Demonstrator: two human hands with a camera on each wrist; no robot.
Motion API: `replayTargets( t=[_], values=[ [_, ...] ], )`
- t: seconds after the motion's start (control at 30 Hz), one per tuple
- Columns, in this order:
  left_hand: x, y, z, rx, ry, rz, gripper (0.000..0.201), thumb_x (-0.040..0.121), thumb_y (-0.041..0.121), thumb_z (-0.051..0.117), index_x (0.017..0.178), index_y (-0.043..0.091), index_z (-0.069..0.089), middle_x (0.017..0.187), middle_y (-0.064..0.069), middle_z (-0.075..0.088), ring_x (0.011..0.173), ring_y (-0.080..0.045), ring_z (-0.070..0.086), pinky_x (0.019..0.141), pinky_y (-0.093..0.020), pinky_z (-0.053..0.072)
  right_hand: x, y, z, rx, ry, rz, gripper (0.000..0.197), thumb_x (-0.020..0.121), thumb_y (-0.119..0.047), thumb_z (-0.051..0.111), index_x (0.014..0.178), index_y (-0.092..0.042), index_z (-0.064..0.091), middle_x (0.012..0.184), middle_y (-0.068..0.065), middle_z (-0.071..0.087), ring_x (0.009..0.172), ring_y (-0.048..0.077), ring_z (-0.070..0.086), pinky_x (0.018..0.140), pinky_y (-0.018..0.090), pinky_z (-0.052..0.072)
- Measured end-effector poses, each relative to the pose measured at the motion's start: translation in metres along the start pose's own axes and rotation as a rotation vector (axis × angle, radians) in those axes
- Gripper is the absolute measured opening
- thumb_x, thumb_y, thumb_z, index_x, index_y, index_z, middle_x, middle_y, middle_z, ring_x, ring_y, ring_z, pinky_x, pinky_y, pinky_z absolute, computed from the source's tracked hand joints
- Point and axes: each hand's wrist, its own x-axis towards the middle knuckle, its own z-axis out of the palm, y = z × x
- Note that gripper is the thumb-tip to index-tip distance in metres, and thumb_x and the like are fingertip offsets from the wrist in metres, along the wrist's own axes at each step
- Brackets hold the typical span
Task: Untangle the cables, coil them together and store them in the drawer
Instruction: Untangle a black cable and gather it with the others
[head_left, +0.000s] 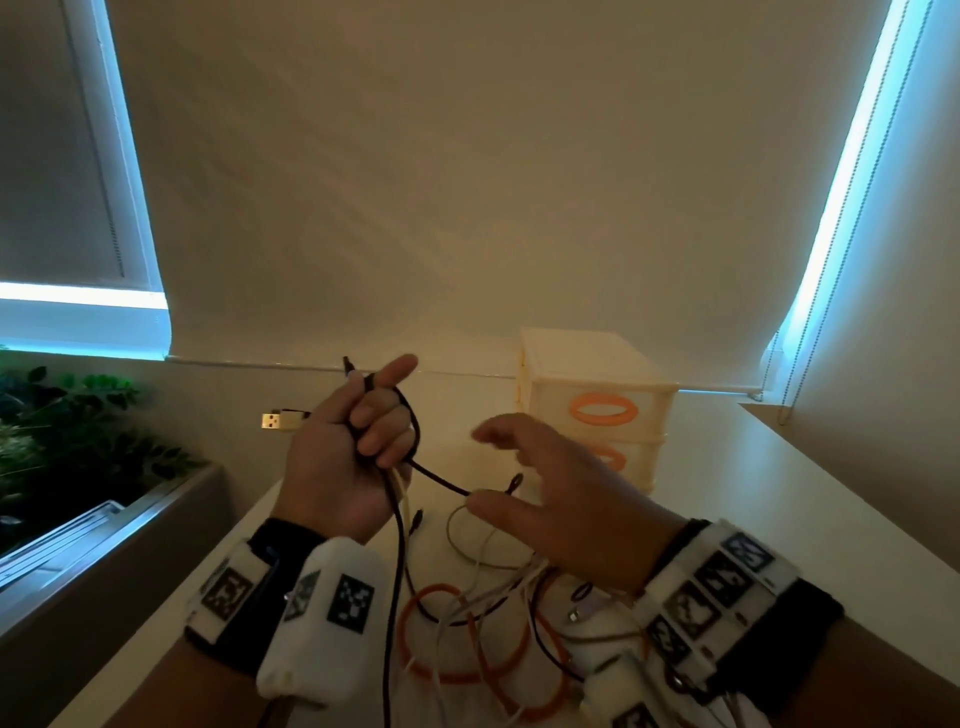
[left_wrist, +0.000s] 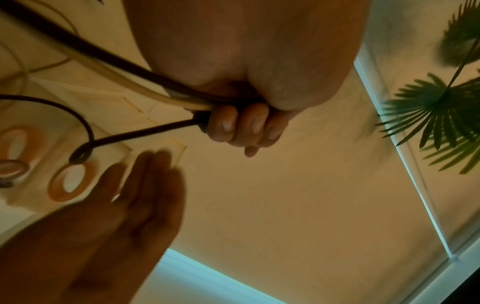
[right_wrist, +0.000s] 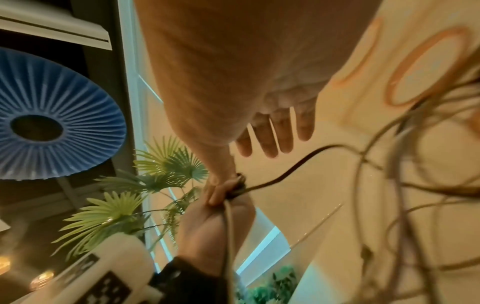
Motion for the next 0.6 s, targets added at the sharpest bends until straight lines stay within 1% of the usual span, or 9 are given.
replayTargets(
  t=[0.03,0.07,0.13,0.23,0.3,0.37,0.43,0.53,0.6],
  values=[
    [-0.002,-0.003,0.002,0.017,-0.014,-0.015,0.040,0.105,0.030,0.037,0.123,0.003,0.061,0.059,0.010,0.032,0.043,-0.006,0.029,0.042,-0.018,0.025,0.008,-0.010,0.005,-0.001,-0.061,-0.014,0.040,0.094,-0.045,0.060,0.130,-0.033,0.049,0.128,-0.019,0.059,0.107,-0.008,0.054,0.091,0.017,0.044],
    [-0.003,-0.005,0.004,0.030,-0.026,-0.028,0.041,0.106,0.030,0.037,0.124,0.002,0.061,0.059,0.010,0.032,0.043,-0.006,0.029,0.042,-0.019,0.025,0.014,-0.017,0.010,0.013,-0.128,-0.019,0.031,0.098,-0.042,0.055,0.126,-0.029,0.053,0.117,-0.013,0.067,0.097,-0.001,0.061,0.085,0.021,0.048],
    [-0.005,-0.005,0.005,0.022,-0.061,-0.052,0.042,0.106,0.030,0.036,0.126,0.002,0.061,0.059,0.010,0.034,0.043,-0.005,0.031,0.043,-0.018,0.026,0.024,-0.023,0.015,0.099,-0.202,0.004,0.021,0.103,-0.033,0.047,0.110,-0.019,0.061,0.084,-0.010,0.071,0.074,0.009,0.064,0.073,0.028,0.051],
    [-0.006,-0.002,0.004,-0.064,-0.149,-0.104,0.043,0.107,0.028,0.034,0.129,-0.001,0.058,0.059,0.009,0.041,0.043,-0.005,0.039,0.042,-0.017,0.034,0.031,-0.015,0.011,0.089,-0.223,-0.013,0.028,0.105,-0.025,0.043,0.094,-0.011,0.065,0.058,-0.028,0.056,0.056,-0.005,0.052,0.058,0.009,0.039],
    [-0.007,0.000,0.002,-0.085,-0.204,-0.150,0.044,0.108,0.027,0.032,0.133,-0.002,0.054,0.060,0.008,0.047,0.045,-0.005,0.044,0.044,-0.018,0.038,0.031,-0.006,0.004,0.016,-0.214,-0.011,0.029,0.105,-0.025,0.045,0.092,-0.012,0.067,0.057,-0.027,0.054,0.056,-0.008,0.050,0.056,0.008,0.036],
    [-0.009,0.001,0.002,-0.095,-0.307,-0.191,0.046,0.110,0.028,0.026,0.138,-0.002,0.046,0.063,0.006,0.053,0.047,-0.005,0.047,0.046,-0.019,0.041,0.032,0.004,-0.005,-0.079,-0.209,0.004,0.027,0.104,-0.028,0.046,0.091,-0.015,0.067,0.062,-0.016,0.054,0.056,-0.006,0.050,0.055,0.010,0.036],
    [-0.010,0.003,0.003,-0.089,-0.396,-0.216,0.047,0.111,0.030,0.022,0.140,-0.001,0.042,0.065,0.004,0.056,0.049,-0.005,0.042,0.047,-0.020,0.042,0.034,0.013,-0.015,-0.184,-0.187,0.021,0.026,0.103,-0.032,0.046,0.088,-0.023,0.065,0.070,-0.011,0.057,0.059,-0.001,0.051,0.060,0.014,0.039],
    [-0.012,0.000,0.006,-0.037,-0.447,-0.259,0.049,0.111,0.029,0.022,0.138,-0.004,0.046,0.064,0.002,0.057,0.048,-0.005,0.035,0.045,-0.020,0.040,0.042,0.020,-0.032,-0.275,-0.127,0.081,0.024,0.100,-0.037,0.048,0.085,-0.029,0.065,0.084,-0.011,0.065,0.075,0.002,0.058,0.071,0.026,0.047],
    [-0.013,-0.003,0.008,0.010,-0.447,-0.297,0.050,0.111,0.028,0.023,0.136,-0.007,0.049,0.063,0.000,0.056,0.046,-0.007,0.036,0.043,-0.021,0.037,0.049,0.015,-0.042,-0.364,-0.102,0.099,0.024,0.099,-0.041,0.049,0.087,-0.029,0.066,0.084,-0.015,0.064,0.078,0.001,0.059,0.073,0.028,0.048]
  ],
)
